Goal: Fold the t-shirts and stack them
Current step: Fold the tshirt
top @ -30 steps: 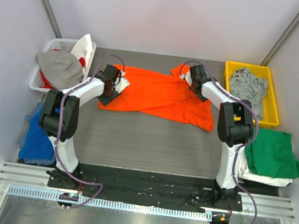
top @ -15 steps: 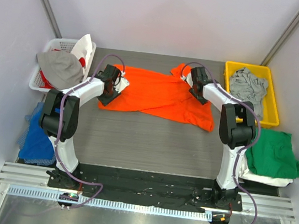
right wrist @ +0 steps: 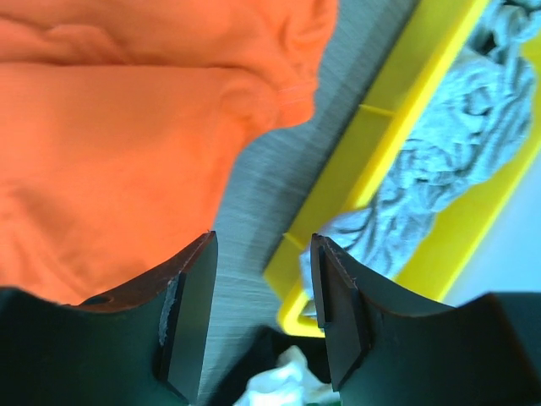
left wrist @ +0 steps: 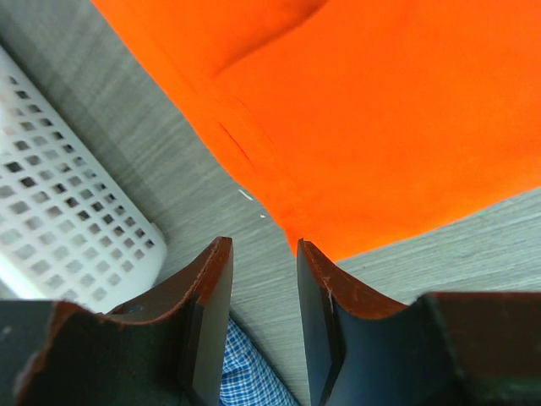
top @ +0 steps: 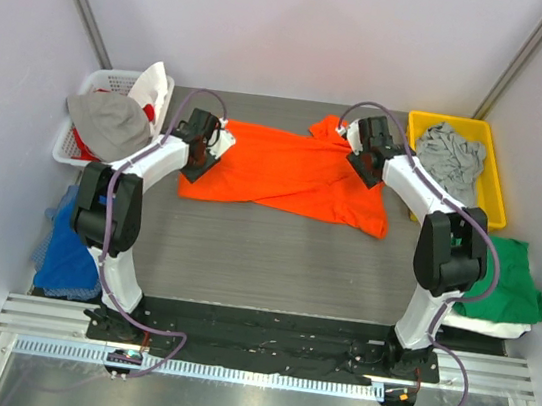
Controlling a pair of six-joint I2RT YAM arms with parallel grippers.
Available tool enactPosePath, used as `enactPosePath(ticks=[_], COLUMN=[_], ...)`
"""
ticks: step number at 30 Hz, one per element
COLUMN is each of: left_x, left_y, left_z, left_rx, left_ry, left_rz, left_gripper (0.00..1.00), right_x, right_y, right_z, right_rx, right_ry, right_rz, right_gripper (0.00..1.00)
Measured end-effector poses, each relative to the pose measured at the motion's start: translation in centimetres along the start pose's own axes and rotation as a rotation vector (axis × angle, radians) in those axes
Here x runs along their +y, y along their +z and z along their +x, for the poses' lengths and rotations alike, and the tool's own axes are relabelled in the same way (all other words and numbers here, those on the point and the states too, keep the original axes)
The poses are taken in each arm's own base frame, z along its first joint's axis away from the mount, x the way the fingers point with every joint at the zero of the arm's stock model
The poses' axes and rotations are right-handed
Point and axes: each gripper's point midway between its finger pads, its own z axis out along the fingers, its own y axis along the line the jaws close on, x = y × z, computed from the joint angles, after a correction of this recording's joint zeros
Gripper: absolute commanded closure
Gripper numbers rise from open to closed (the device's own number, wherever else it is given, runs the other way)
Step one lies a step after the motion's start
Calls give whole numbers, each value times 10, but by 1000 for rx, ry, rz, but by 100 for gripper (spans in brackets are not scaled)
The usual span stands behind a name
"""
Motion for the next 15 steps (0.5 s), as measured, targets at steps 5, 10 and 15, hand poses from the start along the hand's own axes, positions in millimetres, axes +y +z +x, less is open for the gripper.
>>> enactPosePath(ticks=[5,10,15], left_x=[7,10,4], left_y=[-5,2,25], left_z=[-11,-19,-17], left_rx=[-28,-36,-1], left_ry=[-7,-11,-5], left_rz=[-16,-23,-11], left_gripper=[59,60,60], right_x=[22,47,61], right_y=[-7,-6,-5], right_z=[9,22,28], right_rx=[-10,13,25], right_ry=[33,35,37], right_rz=[-97,-178,-225], right_gripper=[45,44,44])
